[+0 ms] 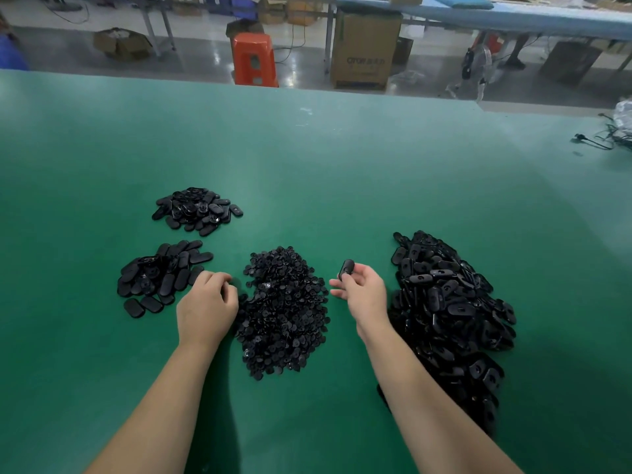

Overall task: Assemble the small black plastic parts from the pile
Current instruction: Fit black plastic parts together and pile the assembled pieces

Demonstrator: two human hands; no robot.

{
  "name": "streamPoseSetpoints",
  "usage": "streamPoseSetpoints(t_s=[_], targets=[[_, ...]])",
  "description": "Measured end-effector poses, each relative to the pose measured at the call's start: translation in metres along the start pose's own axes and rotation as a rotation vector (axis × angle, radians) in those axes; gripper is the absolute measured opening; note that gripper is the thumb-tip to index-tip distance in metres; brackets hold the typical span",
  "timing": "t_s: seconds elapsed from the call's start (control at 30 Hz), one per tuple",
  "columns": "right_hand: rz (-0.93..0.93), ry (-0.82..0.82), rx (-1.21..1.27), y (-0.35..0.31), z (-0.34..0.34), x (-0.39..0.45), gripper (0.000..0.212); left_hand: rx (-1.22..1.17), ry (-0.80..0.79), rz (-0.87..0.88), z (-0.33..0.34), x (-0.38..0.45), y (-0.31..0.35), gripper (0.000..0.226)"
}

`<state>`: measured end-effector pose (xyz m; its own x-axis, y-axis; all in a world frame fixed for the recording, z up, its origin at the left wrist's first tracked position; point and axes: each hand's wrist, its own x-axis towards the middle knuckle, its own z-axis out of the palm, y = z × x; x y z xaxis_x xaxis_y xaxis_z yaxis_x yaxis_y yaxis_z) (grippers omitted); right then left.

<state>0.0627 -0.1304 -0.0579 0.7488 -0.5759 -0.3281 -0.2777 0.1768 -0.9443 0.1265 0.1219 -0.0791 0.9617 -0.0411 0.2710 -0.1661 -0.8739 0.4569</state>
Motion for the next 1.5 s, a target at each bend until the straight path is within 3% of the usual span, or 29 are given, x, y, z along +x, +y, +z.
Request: streamPoseSetpoints(t_s=[0.23, 0.43, 0.63, 0.7, 0.83, 1.13, 1.23, 1.5], targets=[[-0.12, 0.021, -0.076, 0.008, 0.003, -0.005, 0.031, 0.01, -0.009, 0.002, 0.001, -0.001, 0.0, 0.017], [-0.273, 0.022, -0.153, 0.018, 0.002, -0.014, 0.013, 0.012, -0.026, -0.026, -0.002, -0.001, 0.003, 0.017], [-0.309, 0.093, -0.147, 0.024, 0.005, -0.013, 0.017, -0.087, -0.119, -0.209, -0.005, 0.012, 0.008, 0.017], [-0.309, 0.089, -0.158, 0.026, 0.005, -0.013, 0.024, -0.075, -0.197, -0.194, -0.006, 0.017, 0.015, 0.017], [-0.311, 0.098, -0.192, 0.026, 0.005, -0.011, 0.014, -0.054, -0.278, -0.188, -0.005, 0.02, 0.027, 0.017], [-0.33, 0.114, -0.13, 0.027, 0.003, -0.011, 0.012, -0.06, -0.273, -0.205, -0.006, 0.019, 0.033, 0.005], [-0.344, 0.09, -0.149, 0.027, 0.005, -0.011, 0.023, -0.052, -0.284, -0.213, -0.007, 0.021, 0.034, 0.004], [-0.337, 0.104, -0.1, 0.025, 0.005, -0.012, 0.019, -0.4, -0.21, -0.234, -0.007, 0.015, 0.046, 0.012]])
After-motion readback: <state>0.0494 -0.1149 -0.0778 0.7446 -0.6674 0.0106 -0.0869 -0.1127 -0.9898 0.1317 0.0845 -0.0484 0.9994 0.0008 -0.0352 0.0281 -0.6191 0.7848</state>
